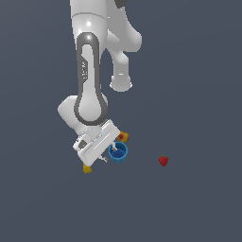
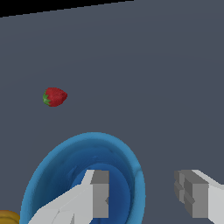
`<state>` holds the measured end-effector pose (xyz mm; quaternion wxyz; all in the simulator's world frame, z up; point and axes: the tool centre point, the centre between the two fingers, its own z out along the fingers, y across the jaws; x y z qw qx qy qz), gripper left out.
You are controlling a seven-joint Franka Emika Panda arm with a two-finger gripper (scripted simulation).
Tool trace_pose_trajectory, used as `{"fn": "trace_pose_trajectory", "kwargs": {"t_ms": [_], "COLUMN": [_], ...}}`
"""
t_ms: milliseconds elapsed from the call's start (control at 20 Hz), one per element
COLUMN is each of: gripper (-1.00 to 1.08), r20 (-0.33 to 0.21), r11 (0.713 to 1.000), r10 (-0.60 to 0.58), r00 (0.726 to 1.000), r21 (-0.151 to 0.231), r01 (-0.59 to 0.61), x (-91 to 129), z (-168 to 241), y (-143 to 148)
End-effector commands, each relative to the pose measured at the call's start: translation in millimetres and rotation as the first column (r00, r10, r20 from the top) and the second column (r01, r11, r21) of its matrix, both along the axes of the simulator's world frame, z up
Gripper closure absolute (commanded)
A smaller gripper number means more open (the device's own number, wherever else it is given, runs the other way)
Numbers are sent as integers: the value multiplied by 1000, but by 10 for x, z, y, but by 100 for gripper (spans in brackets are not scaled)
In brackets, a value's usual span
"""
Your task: Pick up a designated object from a clutter of objects.
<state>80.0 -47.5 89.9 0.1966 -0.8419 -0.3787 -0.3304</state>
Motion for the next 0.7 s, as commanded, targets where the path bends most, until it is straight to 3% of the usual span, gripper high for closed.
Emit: {"fn": "trace_pose_trajectory", "kwargs": {"t_ms": [0,350,400,650], "gripper": [-20,-20,108,108], "r20": [0,0,0,0], "r11": [1000,1000,1000,1000], "r10": [1,0,0,0], "r00": [1000,1000,1000,1000], "r21": [0,0,0,0], "r01": [-1,0,0,0], "x": [26,86,86,86], "z": [-56,-174,-174,-174], "y": [47,144,144,144]}}
